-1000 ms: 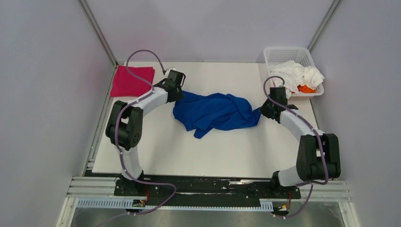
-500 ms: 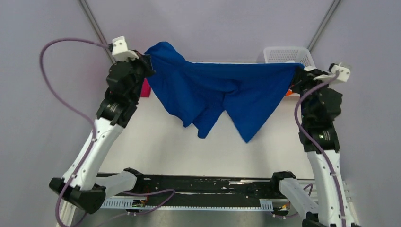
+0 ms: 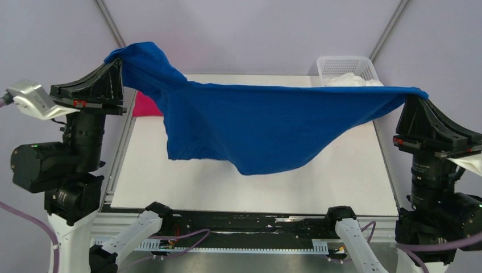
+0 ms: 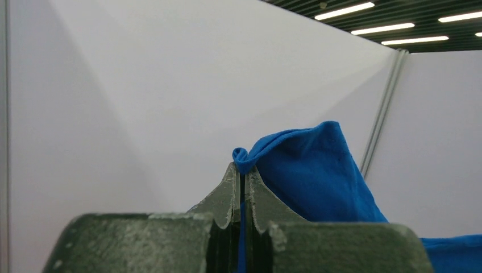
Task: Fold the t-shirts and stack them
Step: Flatten out the tshirt
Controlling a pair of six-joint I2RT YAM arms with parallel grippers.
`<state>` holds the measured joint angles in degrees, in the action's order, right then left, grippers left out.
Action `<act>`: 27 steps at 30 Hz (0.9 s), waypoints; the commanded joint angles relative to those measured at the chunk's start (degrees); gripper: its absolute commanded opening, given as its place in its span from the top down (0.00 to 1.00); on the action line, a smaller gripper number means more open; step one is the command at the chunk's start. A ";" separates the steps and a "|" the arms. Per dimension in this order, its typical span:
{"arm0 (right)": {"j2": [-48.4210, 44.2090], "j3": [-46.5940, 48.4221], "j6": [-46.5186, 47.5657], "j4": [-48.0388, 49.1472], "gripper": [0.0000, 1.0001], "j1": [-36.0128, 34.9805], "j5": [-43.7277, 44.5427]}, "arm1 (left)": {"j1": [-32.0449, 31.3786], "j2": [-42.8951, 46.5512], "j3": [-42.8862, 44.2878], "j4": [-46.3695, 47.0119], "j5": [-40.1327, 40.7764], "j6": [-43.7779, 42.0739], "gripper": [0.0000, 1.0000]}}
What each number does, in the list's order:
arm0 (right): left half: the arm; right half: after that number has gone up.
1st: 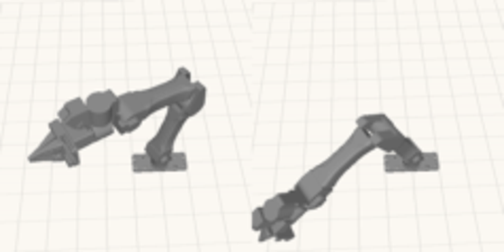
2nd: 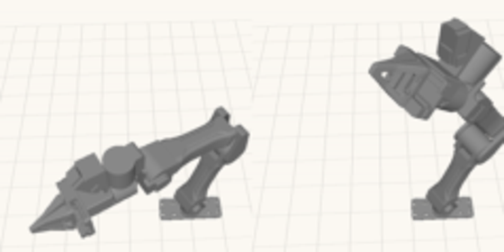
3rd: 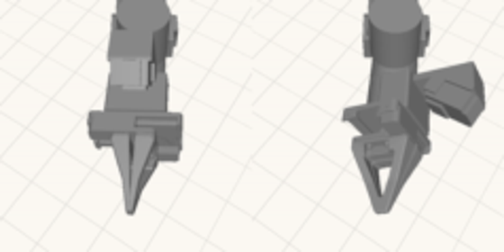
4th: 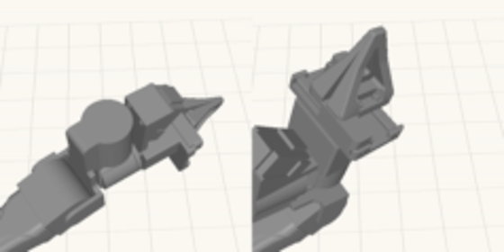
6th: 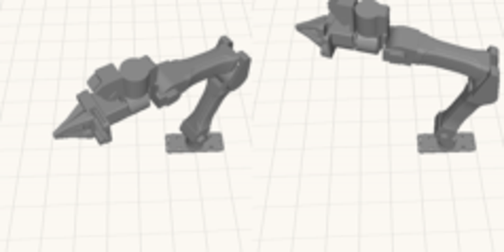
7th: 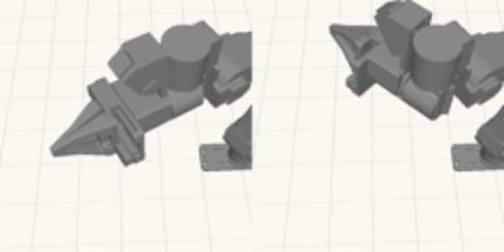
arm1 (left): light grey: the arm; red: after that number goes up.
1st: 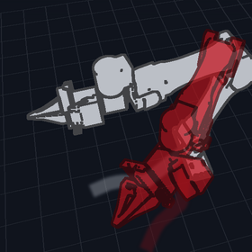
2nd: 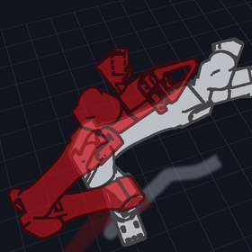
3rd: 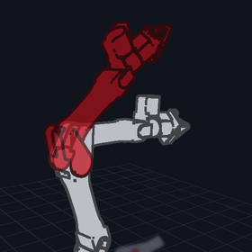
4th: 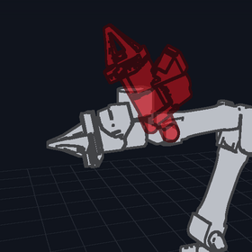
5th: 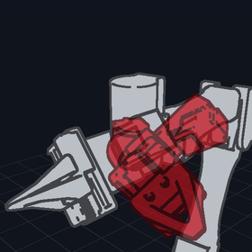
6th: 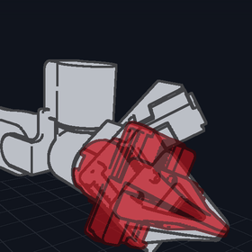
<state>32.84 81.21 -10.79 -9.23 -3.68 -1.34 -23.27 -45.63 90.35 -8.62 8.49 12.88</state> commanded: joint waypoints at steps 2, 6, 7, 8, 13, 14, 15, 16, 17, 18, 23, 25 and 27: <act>0.36 4.63 2.04 -2.26 1.00 0.14 -5.61 | 0.07 -0.72 7.66 -2.95 -6.23 -5.72 1.00; 1.37 4.40 2.08 -2.37 1.00 0.16 -5.47 | 0.07 -1.43 8.63 -2.70 -7.07 -7.80 1.00; 1.89 3.88 2.06 -2.26 1.00 0.16 -5.06 | 0.11 -1.65 7.50 -2.27 -6.86 -8.51 1.00; 2.52 3.25 2.08 -2.02 1.00 0.13 -4.45 | 0.08 -1.78 6.65 -0.87 -5.73 -8.72 1.00; 6.69 -3.60 2.43 1.21 1.00 0.08 2.08 | 0.11 -7.47 -1.53 3.88 4.45 -11.08 0.99; 7.94 -5.52 2.70 2.30 1.00 0.15 4.23 | 0.14 -9.00 -3.43 5.33 8.65 -11.97 0.99; 9.29 -7.38 2.90 3.50 1.00 0.12 6.19 | 0.15 -12.61 -4.31 6.10 10.93 -12.38 0.99; 10.97 -9.62 3.03 4.72 1.00 0.08 8.24 | 0.26 -14.61 -5.86 7.60 15.13 -13.97 0.98; 12.83 -11.97 3.01 6.12 0.99 0.09 10.72 | 0.47 -19.29 -6.49 7.93 16.81 -14.44 0.97; 14.78 -14.21 2.64 7.65 0.99 0.08 13.05 | 1.51 -21.64 -7.29 8.25 18.64 -14.70 0.93; 29.79 -26.37 0.85 18.85 0.98 0.72 21.14 | 6.68 -45.74 -5.90 6.16 18.59 -11.68 0.79; 38.00 -28.43 0.24 24.13 0.97 1.23 20.72 | 7.15 -55.48 -3.05 4.88 19.18 -10.84 0.77; 46.59 -25.91 -0.13 25.48 0.89 1.48 20.22 | 7.24 -63.84 2.39 0.95 19.45 -9.63 0.67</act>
<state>69.19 54.41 -9.61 6.92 -3.07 14.72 -17.06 -98.28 86.00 -1.85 24.05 1.28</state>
